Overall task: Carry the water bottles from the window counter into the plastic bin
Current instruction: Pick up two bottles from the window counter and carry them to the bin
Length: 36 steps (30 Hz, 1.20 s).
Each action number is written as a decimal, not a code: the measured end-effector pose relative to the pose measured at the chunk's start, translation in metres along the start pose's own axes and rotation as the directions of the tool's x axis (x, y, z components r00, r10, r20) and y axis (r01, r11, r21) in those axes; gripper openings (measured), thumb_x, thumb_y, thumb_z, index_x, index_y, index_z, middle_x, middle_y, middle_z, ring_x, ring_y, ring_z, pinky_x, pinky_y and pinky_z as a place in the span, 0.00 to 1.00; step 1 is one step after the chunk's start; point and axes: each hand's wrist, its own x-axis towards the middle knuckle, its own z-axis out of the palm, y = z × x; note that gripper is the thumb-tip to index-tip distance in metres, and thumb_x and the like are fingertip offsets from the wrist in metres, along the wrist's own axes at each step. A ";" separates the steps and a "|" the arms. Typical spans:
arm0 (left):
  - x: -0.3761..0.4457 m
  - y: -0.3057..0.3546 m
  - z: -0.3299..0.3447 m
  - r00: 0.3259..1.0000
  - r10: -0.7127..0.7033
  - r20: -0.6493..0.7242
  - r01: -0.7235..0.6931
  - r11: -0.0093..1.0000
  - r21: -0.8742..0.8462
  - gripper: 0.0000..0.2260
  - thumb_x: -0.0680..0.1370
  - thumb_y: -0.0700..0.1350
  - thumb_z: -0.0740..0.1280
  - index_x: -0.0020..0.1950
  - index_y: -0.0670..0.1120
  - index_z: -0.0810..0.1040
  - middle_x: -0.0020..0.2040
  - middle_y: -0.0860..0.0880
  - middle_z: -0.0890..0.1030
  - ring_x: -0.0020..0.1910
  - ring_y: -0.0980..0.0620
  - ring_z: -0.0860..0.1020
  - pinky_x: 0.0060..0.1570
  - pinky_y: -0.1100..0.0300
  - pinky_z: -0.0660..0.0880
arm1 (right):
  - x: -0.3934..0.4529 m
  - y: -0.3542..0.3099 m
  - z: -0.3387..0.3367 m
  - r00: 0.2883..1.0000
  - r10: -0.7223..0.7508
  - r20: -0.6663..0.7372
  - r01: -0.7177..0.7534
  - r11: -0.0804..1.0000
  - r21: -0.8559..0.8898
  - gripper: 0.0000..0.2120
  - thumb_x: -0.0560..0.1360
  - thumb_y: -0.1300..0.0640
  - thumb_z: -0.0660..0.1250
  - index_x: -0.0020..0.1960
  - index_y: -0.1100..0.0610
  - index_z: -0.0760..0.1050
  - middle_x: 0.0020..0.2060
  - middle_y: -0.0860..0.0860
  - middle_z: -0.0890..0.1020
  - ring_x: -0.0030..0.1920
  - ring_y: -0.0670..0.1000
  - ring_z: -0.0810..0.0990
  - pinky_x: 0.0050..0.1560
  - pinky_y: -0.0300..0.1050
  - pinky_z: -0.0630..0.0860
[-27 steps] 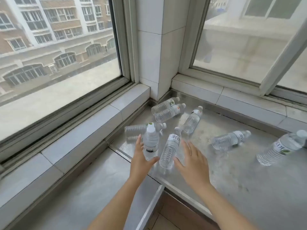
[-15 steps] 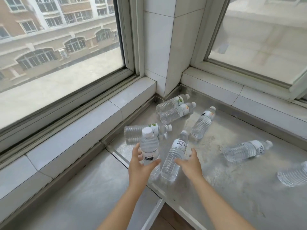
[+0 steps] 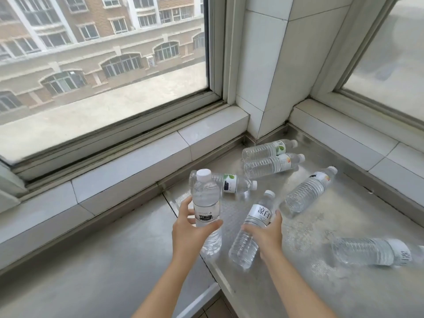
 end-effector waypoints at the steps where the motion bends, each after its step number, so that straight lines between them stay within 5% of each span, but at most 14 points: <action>1: -0.002 0.003 -0.001 1.000 0.000 -0.012 0.000 1.000 -0.008 0.37 0.57 0.54 0.82 0.52 0.82 0.65 0.51 0.56 0.78 0.45 0.64 0.78 0.45 0.60 0.75 | -0.002 0.000 -0.003 0.999 -0.021 0.026 0.021 1.000 0.001 0.55 0.59 0.64 0.79 0.76 0.43 0.50 0.56 0.51 0.76 0.45 0.48 0.80 0.42 0.47 0.78; 3: -0.005 0.009 -0.003 1.000 0.006 -0.030 -0.007 1.000 -0.026 0.38 0.57 0.53 0.83 0.57 0.77 0.67 0.51 0.54 0.79 0.48 0.61 0.79 0.47 0.57 0.77 | -0.007 -0.004 -0.008 0.993 -0.094 0.073 0.095 0.995 -0.008 0.54 0.59 0.64 0.79 0.75 0.43 0.53 0.58 0.49 0.76 0.47 0.46 0.79 0.43 0.45 0.78; 6: -0.011 0.016 -0.009 0.998 0.014 -0.067 -0.017 0.999 -0.045 0.39 0.60 0.49 0.85 0.66 0.64 0.70 0.53 0.51 0.79 0.50 0.52 0.80 0.49 0.55 0.78 | -0.017 -0.017 -0.010 0.961 -0.222 0.163 0.227 0.974 -0.014 0.53 0.58 0.65 0.79 0.74 0.43 0.56 0.52 0.39 0.74 0.43 0.35 0.78 0.33 0.29 0.73; 11: -0.031 0.036 -0.037 0.982 0.059 -0.181 -0.066 0.997 -0.030 0.35 0.60 0.49 0.85 0.54 0.76 0.69 0.49 0.55 0.81 0.41 0.62 0.80 0.40 0.63 0.75 | -0.044 -0.046 -0.008 0.876 -0.386 0.290 0.397 0.918 0.021 0.55 0.58 0.64 0.81 0.74 0.39 0.55 0.50 0.37 0.74 0.44 0.38 0.81 0.33 0.30 0.74; 15: -0.057 0.047 -0.073 0.958 0.069 -0.279 -0.075 0.997 -0.011 0.35 0.57 0.53 0.84 0.57 0.72 0.72 0.48 0.56 0.82 0.41 0.62 0.80 0.42 0.61 0.77 | -0.078 -0.070 -0.001 0.778 -0.506 0.372 0.519 0.852 0.072 0.54 0.57 0.63 0.82 0.72 0.37 0.57 0.51 0.35 0.72 0.43 0.27 0.77 0.30 0.25 0.73; 17: -0.073 0.052 -0.094 0.943 0.084 -0.321 -0.090 0.996 -0.004 0.36 0.55 0.56 0.83 0.58 0.71 0.72 0.48 0.56 0.82 0.42 0.62 0.80 0.44 0.59 0.78 | -0.098 -0.080 0.003 0.728 -0.548 0.411 0.562 0.821 0.099 0.52 0.57 0.62 0.82 0.69 0.35 0.59 0.53 0.35 0.73 0.45 0.34 0.79 0.32 0.27 0.74; 21: -0.113 0.055 -0.138 0.900 0.127 -0.417 -0.120 0.992 0.044 0.37 0.56 0.54 0.84 0.57 0.75 0.70 0.47 0.58 0.82 0.44 0.63 0.80 0.46 0.61 0.78 | -0.147 -0.095 0.011 0.618 -0.623 0.479 0.639 0.753 0.156 0.53 0.57 0.59 0.82 0.71 0.34 0.58 0.57 0.39 0.74 0.53 0.40 0.75 0.42 0.34 0.70; 25: -0.165 0.050 -0.186 0.827 0.149 -0.541 -0.125 0.989 0.081 0.36 0.56 0.55 0.84 0.52 0.79 0.67 0.46 0.60 0.82 0.45 0.68 0.78 0.41 0.67 0.72 | -0.207 -0.094 0.028 0.500 -0.669 0.550 0.697 0.688 0.203 0.52 0.55 0.59 0.82 0.64 0.24 0.58 0.55 0.32 0.73 0.48 0.34 0.76 0.35 0.29 0.73; 32: -0.262 0.031 -0.286 0.706 0.181 -0.685 -0.082 0.981 0.174 0.38 0.54 0.63 0.80 0.61 0.70 0.68 0.48 0.64 0.79 0.43 0.64 0.79 0.41 0.67 0.73 | -0.326 -0.068 0.078 0.263 -0.682 0.683 0.755 0.586 0.294 0.52 0.56 0.59 0.82 0.68 0.29 0.60 0.53 0.29 0.74 0.49 0.30 0.74 0.44 0.34 0.71; 36: -0.332 0.009 -0.346 0.606 0.158 -0.780 -0.044 0.985 0.165 0.37 0.55 0.60 0.81 0.58 0.74 0.65 0.49 0.65 0.79 0.45 0.69 0.77 0.37 0.76 0.72 | -0.407 -0.041 0.110 0.110 -0.663 0.740 0.752 0.542 0.374 0.53 0.55 0.60 0.82 0.69 0.29 0.59 0.54 0.29 0.73 0.50 0.31 0.75 0.43 0.33 0.72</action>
